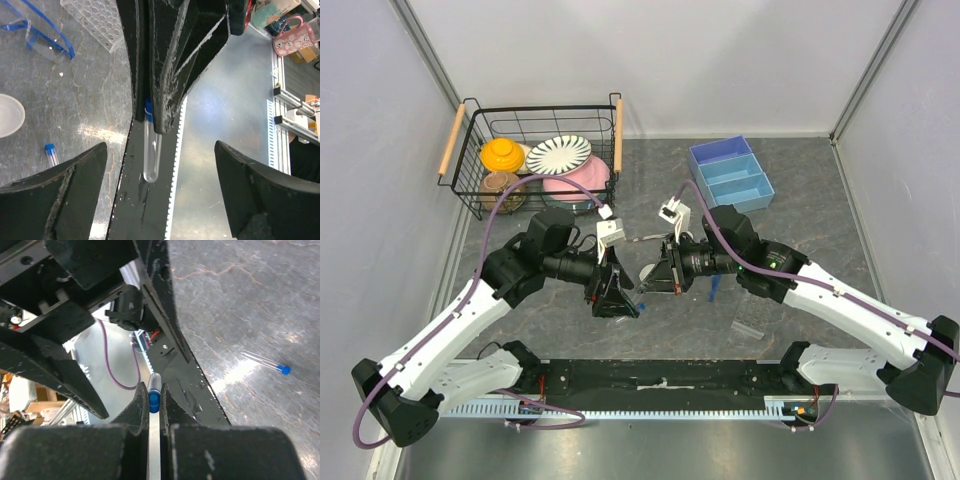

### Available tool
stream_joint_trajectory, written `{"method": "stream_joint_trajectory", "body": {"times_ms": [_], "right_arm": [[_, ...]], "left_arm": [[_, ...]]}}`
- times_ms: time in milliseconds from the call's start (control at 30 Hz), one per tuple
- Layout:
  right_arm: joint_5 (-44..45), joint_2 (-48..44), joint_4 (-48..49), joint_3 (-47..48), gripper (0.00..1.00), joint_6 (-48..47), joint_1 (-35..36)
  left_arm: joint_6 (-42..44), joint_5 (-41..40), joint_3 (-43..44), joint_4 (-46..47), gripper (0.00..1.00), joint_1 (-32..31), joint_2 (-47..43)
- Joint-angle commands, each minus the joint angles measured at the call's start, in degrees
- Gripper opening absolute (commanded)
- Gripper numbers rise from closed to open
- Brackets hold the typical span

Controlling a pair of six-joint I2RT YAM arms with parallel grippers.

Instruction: Organize the chemistry lab equipment

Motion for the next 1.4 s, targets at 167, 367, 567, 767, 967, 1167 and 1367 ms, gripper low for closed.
{"method": "stream_joint_trajectory", "body": {"times_ms": [167,367,567,767,967,1167,1367], "right_arm": [[19.7,-2.4,-15.7,9.1,0.00,-6.0,0.0],[36.7,-6.4,-25.7,11.7,0.00,-4.3,-1.7],[47.4,-9.0,-31.3,10.7,0.00,-0.8,-6.8],[52.3,-9.4,-34.8,7.7,0.00,2.2,-10.4],[55.0,-9.1,-36.1,3.4,0.00,5.2,-11.0],[58.6,-6.8,-37.5,1.0,0.00,7.6,-11.1],[57.7,-6.7,-39.0,-2.3,0.00,10.0,-11.1]], "left_arm": [[-3.8,-14.4,1.8,-4.6,1.00,-0.2,-3.9],[-5.7,-28.9,1.3,-8.2,1.00,-0.2,-5.0],[-6.0,-31.8,0.9,-8.8,1.00,-0.1,-8.6],[-5.6,-32.6,1.8,-9.3,0.99,-0.1,-9.1],[-5.3,-32.6,1.4,-8.7,0.97,-0.1,-8.2],[-5.0,-31.7,0.0,-7.1,0.96,-0.1,-7.6],[-4.4,-31.2,-1.7,-5.1,0.96,-0.1,-5.8]]}}
